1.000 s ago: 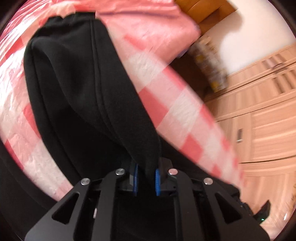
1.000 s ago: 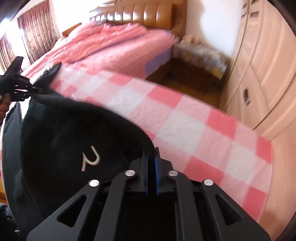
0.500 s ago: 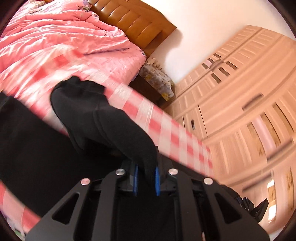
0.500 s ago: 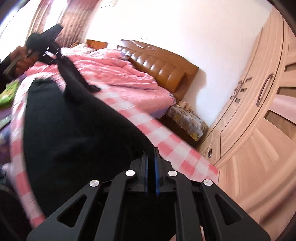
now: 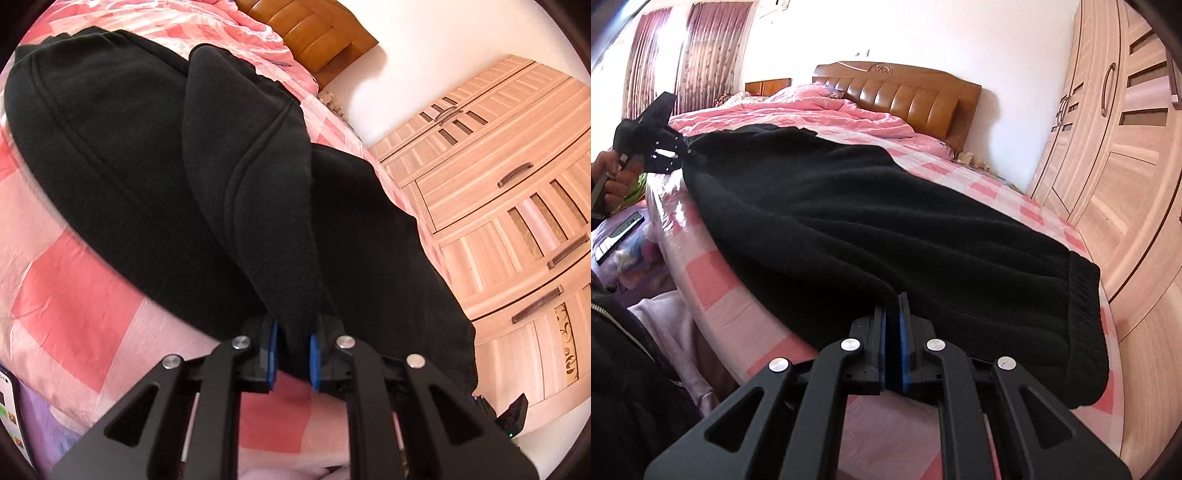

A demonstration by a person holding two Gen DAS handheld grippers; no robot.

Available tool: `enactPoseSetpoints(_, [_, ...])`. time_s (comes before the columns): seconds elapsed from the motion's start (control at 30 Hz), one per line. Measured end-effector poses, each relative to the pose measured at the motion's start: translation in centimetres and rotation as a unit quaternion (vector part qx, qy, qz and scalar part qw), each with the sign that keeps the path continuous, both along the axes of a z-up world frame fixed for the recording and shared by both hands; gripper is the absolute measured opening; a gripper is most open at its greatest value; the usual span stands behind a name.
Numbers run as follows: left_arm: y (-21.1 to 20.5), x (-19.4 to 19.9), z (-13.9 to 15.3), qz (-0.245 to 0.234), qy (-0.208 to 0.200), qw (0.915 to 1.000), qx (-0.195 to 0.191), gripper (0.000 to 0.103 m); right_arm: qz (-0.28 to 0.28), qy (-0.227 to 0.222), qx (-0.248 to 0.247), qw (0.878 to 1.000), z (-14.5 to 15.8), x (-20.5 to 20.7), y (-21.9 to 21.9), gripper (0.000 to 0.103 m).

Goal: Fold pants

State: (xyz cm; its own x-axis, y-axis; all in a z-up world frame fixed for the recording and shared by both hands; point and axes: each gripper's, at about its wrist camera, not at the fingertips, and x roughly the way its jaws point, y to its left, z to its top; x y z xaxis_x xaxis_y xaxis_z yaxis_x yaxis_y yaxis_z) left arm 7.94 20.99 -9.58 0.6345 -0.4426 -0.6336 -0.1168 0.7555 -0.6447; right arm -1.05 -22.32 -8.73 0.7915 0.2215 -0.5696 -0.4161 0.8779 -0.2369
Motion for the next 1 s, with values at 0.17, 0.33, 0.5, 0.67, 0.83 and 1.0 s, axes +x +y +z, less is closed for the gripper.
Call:
enactPoseSetpoints(0.17, [0.4, -0.7, -0.3, 0.011, 0.001, 0.9999, -0.013, 0.018, -0.009, 0.004, -0.009, 1.0, -0.3, -1.3, 0.5, 0.02])
enactPoseSetpoints(0.33, [0.0, -0.8, 1.8, 0.03, -0.01, 0.9995, -0.004, 0.086, 0.02, 0.037, 0.041, 0.998, -0.3, -3.3, -0.5, 0.072])
enactPoseSetpoints(0.5, [-1.1, -1.1, 3.0, 0.033, -0.022, 0.9987, 0.031, 0.089, -0.091, -0.007, 0.152, 0.984, 2.3, -4.2, -6.5, 0.077])
enactPoseSetpoints(0.67, [-2.4, -0.8, 2.9, 0.049, -0.009, 0.9939, 0.098, 0.089, -0.152, 0.048, 0.197, 0.967, 1.4, -0.7, -9.9, 0.085])
enactPoseSetpoints(0.83, [-1.6, -1.6, 6.7, 0.108, -0.034, 0.9698, 0.216, 0.099, -0.165, 0.038, 0.117, 0.979, 1.3, -1.0, -7.9, 0.085])
enactPoseSetpoints(1.0, [-3.2, 4.4, 10.7, 0.072, -0.021, 0.9384, 0.337, 0.101, -0.127, -0.021, 0.181, 0.975, 5.0, -1.0, -7.0, 0.088])
